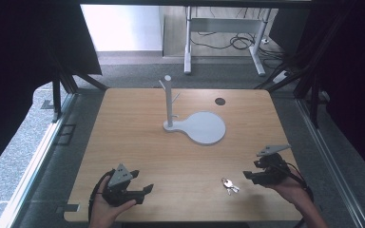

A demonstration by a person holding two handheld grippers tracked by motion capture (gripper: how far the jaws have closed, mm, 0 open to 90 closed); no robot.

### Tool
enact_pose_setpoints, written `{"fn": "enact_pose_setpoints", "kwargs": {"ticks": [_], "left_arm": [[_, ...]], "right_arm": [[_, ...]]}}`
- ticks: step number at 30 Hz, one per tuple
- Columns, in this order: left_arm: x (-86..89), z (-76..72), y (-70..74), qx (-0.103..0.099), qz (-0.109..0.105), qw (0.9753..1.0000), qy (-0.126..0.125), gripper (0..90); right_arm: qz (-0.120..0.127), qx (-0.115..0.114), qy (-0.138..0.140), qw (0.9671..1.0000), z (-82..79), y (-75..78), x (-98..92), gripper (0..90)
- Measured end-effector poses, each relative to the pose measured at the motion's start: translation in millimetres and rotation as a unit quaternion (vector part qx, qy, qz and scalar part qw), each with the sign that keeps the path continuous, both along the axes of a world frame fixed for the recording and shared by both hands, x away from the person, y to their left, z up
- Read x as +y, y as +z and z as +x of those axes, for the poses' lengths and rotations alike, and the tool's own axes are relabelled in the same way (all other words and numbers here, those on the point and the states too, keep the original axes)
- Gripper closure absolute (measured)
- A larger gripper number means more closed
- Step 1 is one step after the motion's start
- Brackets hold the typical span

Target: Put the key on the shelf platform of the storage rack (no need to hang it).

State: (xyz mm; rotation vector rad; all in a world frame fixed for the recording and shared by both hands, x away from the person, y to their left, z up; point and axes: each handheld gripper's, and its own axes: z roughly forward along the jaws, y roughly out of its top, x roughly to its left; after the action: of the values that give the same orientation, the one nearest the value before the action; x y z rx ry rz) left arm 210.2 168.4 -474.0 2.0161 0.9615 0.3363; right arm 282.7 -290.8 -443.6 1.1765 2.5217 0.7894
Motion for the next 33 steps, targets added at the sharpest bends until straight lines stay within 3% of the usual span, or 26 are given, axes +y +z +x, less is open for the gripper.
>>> {"fn": "enact_pose_setpoints", "kwargs": {"ticks": [1,9,12,22,33], "left_arm": [[-0.6,-3.2,5.1,-0.008,-0.003,1.0000,-0.003,27.4],[-0.9,-3.5,5.9,-0.009,-0.008,0.9999,-0.004,27.8],[-0.4,-2.9,6.7,-0.014,-0.010,0.9998,-0.006,27.9],[-0.7,-1.6,4.9,-0.007,-0.008,0.9999,-0.008,27.9],[-1.9,-0.9,3.9,-0.003,-0.007,0.9999,-0.007,27.9]], "right_arm": [[-0.002,0.002,0.003,1.0000,1.2,-1.4,2.4,40.4],[-0.006,0.028,0.013,0.9995,6.8,-9.3,19.5,42.5],[-0.019,0.044,0.022,0.9986,9.6,-15.2,32.3,44.7],[-0.046,0.079,0.038,0.9951,12.2,-29.8,52.5,48.3],[-0.055,0.099,0.052,0.9922,7.1,-42.8,62.1,49.9]]}}
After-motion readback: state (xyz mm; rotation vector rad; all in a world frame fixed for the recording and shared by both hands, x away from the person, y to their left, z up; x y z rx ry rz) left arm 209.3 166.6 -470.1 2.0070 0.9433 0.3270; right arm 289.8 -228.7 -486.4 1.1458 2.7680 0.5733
